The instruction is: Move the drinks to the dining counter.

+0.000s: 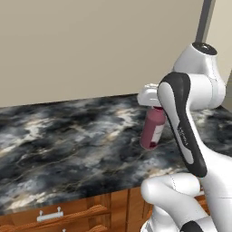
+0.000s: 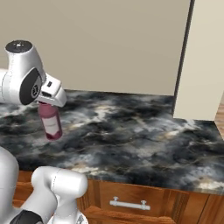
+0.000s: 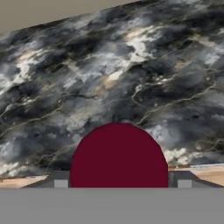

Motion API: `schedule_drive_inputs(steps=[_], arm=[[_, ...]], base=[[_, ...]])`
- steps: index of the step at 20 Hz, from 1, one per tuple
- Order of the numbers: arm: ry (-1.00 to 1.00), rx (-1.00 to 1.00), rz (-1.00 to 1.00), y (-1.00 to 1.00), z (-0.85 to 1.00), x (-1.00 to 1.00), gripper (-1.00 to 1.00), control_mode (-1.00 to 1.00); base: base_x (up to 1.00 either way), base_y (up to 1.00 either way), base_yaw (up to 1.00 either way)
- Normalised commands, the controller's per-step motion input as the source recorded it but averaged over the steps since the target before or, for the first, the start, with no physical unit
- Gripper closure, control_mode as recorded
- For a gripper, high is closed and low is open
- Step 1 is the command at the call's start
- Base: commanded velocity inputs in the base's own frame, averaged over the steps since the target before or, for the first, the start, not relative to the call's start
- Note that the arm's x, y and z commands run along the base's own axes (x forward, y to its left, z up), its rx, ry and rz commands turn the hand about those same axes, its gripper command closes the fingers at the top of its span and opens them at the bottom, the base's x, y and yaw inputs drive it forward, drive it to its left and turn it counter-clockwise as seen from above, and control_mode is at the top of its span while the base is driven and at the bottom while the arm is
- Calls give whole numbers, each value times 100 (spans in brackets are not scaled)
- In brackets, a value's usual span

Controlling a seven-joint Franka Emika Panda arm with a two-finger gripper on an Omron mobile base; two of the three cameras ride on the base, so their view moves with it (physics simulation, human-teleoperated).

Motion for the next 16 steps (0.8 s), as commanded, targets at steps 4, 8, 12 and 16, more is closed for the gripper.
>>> schedule_drive_inputs(steps=[4,8,12,16], arm=[[4,-2,1,0,-12,29,100,-100],[5,0,0,0,0,25,100,-100],[0,-1,0,0,-9,20,100,-100],[0,-5,0,0,-19,36,100,-100]], base=[[0,0,0],[0,0,0],[0,0,0],[0,0,0]])
